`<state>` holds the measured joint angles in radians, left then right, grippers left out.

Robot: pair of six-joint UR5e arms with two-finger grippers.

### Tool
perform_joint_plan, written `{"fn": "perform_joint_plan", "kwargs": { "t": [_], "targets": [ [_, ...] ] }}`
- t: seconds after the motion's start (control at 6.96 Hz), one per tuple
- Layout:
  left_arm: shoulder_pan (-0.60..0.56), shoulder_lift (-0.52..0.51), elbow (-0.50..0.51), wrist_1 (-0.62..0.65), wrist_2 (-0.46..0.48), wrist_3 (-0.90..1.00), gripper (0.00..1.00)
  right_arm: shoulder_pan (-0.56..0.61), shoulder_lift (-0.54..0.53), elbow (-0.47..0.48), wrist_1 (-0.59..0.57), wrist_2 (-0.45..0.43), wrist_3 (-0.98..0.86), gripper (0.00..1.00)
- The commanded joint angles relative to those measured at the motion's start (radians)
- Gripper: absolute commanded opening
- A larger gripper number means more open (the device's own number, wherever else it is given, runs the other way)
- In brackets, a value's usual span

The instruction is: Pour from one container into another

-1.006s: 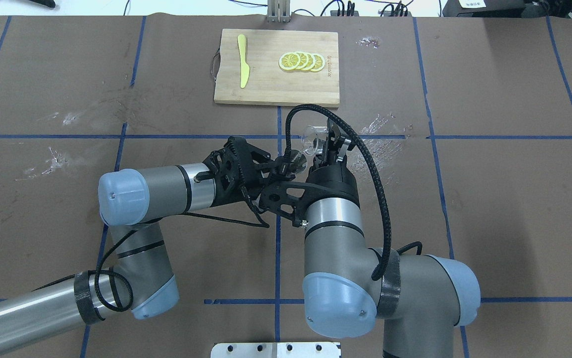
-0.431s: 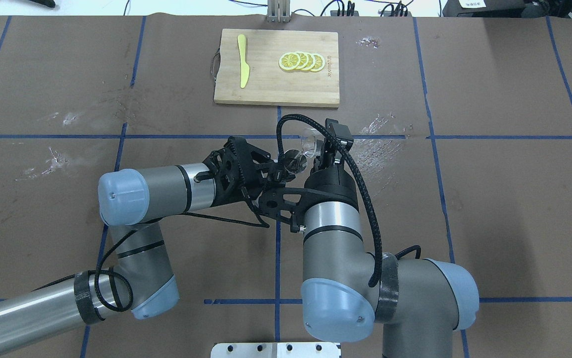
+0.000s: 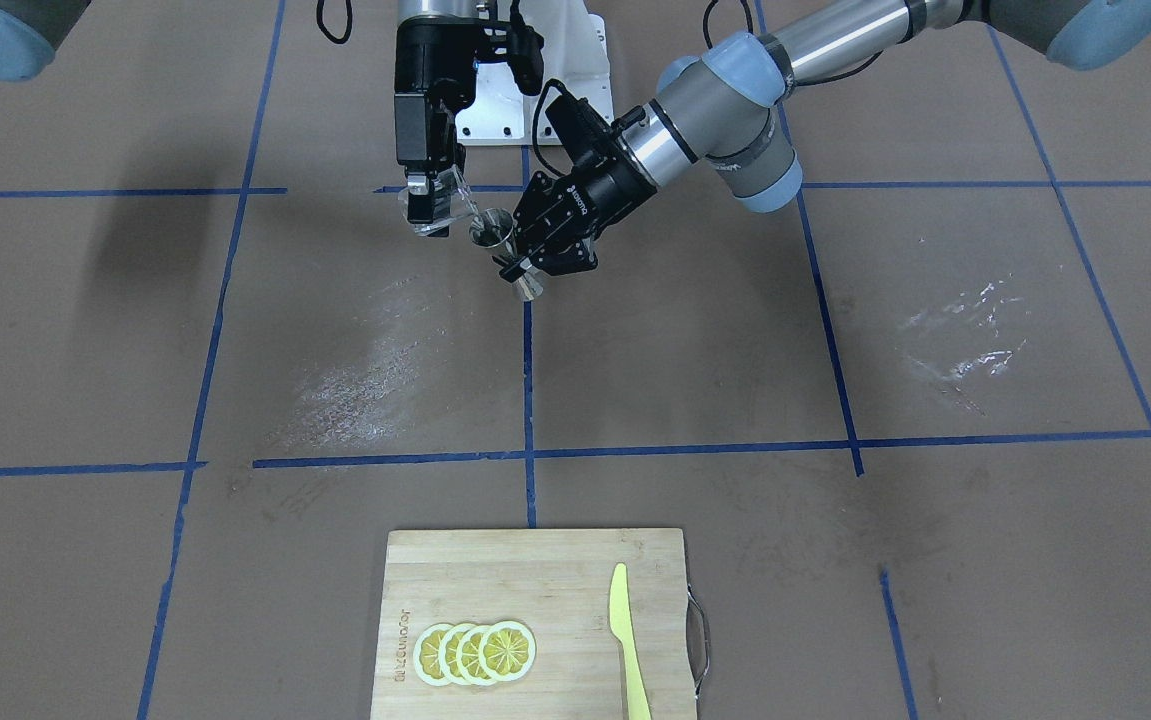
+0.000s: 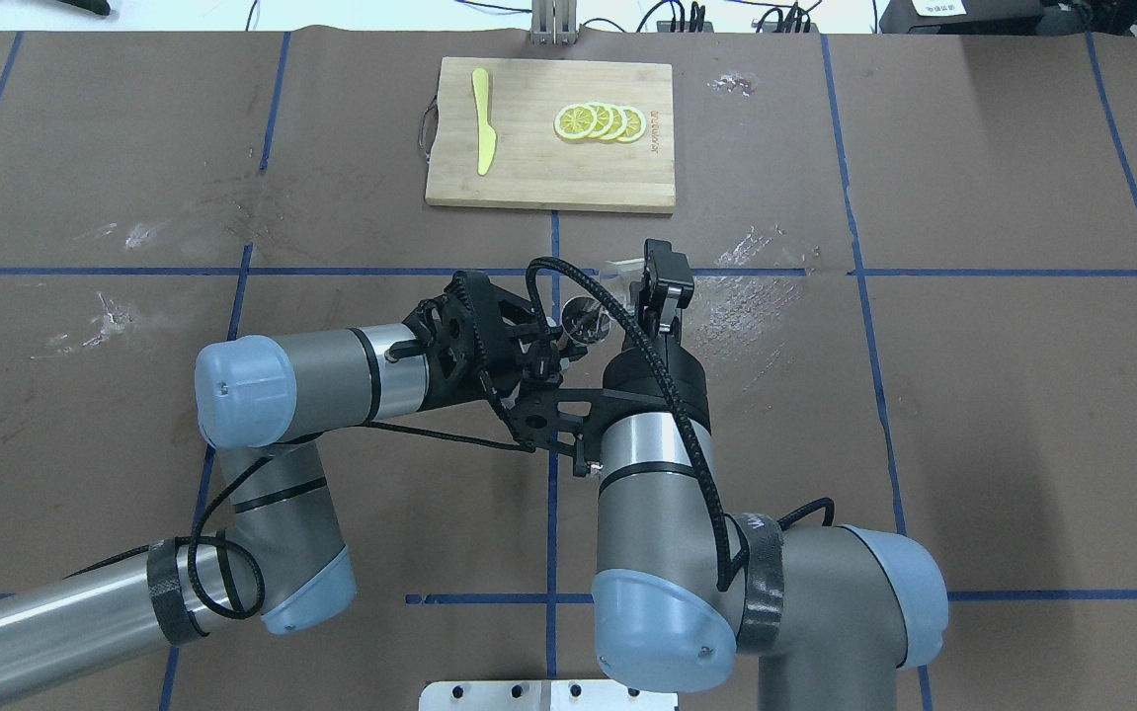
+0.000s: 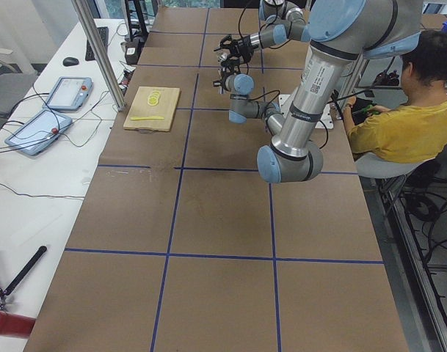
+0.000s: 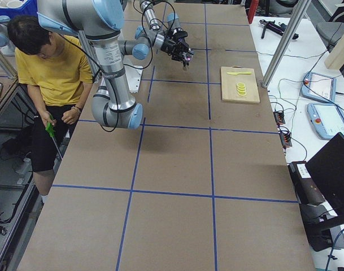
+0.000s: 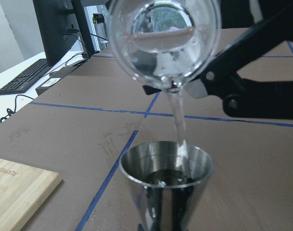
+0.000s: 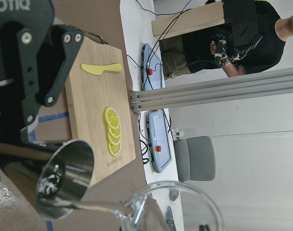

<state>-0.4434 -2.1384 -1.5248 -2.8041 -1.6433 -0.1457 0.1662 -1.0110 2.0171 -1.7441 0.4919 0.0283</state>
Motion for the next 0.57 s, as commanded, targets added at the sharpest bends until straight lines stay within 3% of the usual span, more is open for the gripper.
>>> {"fn": "perform_joint_plan", "kwargs": {
  "t": [0.0,0.43],
  "targets": [
    [0.0,0.0,-0.002,0.0,0.0,0.0,0.0,-0.007,0.0,-0.001,-0.008,-0.018,-0.018,0.0],
    [0.002,0.0,-0.002,0.0,0.0,0.0,0.0,-0.011,0.006,-0.003,-0.008,-0.018,-0.018,0.0]
  ]
}}
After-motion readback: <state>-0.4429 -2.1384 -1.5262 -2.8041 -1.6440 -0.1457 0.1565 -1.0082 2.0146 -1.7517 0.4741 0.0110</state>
